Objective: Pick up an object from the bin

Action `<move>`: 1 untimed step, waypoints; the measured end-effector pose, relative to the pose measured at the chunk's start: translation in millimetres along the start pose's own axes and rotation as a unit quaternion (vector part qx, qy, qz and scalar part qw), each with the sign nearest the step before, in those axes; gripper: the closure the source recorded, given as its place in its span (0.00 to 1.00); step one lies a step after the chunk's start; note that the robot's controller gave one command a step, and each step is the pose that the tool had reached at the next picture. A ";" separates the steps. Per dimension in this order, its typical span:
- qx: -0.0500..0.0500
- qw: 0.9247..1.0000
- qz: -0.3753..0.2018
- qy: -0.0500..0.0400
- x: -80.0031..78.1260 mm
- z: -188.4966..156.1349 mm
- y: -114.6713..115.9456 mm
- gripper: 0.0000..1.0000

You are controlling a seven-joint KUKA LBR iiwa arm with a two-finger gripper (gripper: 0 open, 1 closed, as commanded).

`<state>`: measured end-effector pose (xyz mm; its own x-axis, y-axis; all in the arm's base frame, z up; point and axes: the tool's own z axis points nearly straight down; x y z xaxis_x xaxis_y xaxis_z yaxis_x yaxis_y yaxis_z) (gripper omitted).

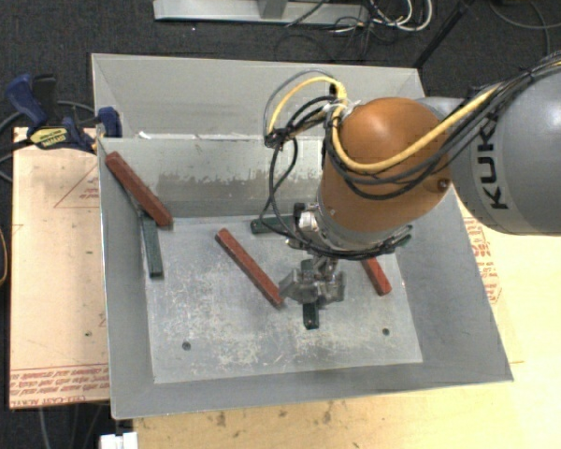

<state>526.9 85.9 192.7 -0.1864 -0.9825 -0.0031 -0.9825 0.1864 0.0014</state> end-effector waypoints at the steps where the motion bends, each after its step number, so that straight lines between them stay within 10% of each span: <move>1: 0.000 1.000 0.000 0.000 0.0 0.1 0.0 1.00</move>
Offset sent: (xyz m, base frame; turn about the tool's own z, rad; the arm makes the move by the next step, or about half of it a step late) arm 0.0000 0.0000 0.0000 0.0000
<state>526.9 85.9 192.5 -0.1862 -0.9825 -0.0033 -0.9825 0.1862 0.0014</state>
